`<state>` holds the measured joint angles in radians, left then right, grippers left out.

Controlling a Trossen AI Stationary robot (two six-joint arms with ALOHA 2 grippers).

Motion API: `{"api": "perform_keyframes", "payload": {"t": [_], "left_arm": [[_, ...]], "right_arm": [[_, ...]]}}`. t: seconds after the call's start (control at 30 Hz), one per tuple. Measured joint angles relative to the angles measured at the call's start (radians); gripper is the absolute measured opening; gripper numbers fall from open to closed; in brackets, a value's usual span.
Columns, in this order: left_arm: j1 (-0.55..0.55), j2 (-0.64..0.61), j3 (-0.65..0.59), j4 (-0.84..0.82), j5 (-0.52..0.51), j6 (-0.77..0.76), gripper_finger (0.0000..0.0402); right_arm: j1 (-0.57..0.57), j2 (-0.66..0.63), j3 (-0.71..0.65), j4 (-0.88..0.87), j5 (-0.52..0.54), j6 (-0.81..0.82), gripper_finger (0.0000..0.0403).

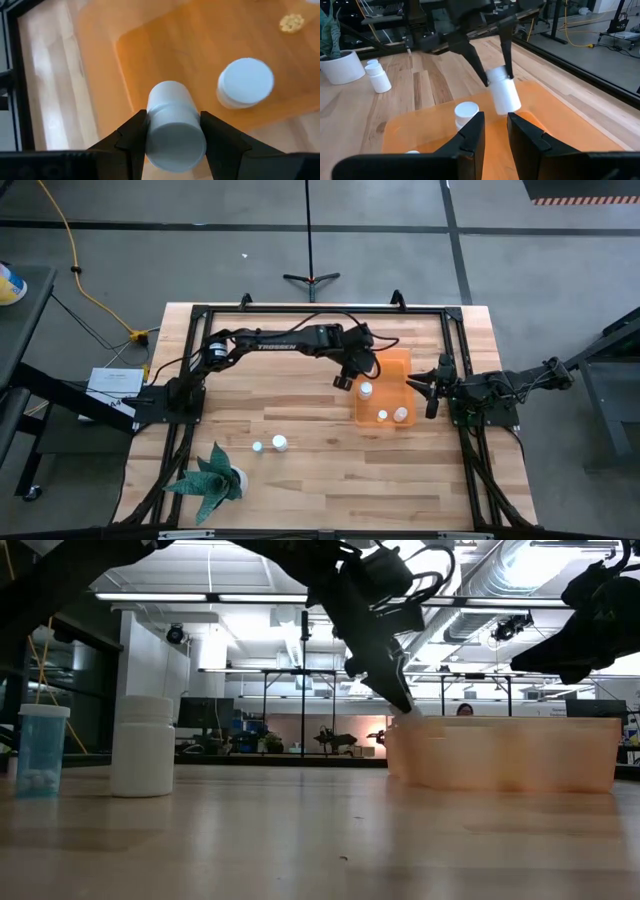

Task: Pick and place pill bottles into a basket
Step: Put the top white medicine bottle into the orange container

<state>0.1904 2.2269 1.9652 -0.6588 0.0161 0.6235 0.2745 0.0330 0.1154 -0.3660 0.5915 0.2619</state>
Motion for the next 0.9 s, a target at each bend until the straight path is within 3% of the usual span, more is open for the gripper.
{"api": "perform_keyframes", "payload": {"t": [0.63, 0.9], "left_arm": [[-0.001, 0.047, 0.0, 0.005, 0.025, 0.024, 0.0196], [-0.001, 0.047, 0.0, 0.027, 0.018, 0.008, 0.0249]], "right_arm": [[0.0, 0.0, 0.0, 0.0, 0.002, 0.0, 0.0074], [0.0, 0.0, 0.0, 0.0, 0.001, 0.0, 0.0074]]}}
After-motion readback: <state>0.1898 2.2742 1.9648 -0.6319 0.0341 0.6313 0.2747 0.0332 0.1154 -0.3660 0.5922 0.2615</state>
